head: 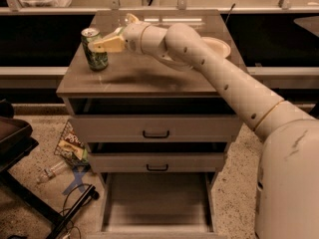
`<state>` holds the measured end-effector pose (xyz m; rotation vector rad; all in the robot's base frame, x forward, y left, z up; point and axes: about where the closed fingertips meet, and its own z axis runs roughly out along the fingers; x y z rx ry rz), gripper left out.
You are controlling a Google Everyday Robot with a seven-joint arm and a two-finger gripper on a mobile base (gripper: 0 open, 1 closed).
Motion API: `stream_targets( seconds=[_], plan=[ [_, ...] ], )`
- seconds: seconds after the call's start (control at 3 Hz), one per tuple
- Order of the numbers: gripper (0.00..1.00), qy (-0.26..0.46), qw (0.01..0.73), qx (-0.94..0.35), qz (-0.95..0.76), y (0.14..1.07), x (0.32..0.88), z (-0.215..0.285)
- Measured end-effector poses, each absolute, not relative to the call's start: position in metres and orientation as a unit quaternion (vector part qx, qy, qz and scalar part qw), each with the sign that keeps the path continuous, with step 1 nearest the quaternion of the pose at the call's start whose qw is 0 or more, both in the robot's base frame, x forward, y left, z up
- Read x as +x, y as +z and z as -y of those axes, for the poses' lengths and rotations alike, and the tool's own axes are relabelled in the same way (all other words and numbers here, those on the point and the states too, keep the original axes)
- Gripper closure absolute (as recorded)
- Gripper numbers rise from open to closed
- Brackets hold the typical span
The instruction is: Place green can into bottom drawer
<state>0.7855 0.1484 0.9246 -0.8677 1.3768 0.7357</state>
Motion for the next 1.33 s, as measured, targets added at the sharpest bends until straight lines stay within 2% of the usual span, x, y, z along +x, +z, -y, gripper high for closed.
stream_targets(
  seconds=[0.67,1.0,1.33],
  plan=[
    [0.0,0.374,0.61,-0.4,-0.573,0.921,0.755,-0.206],
    [0.14,0.372,0.593,-0.41,-0.584,0.908,0.761,-0.229],
    [0.45,0.354,0.566,-0.415,-0.618,0.873,0.783,-0.235]
  ],
)
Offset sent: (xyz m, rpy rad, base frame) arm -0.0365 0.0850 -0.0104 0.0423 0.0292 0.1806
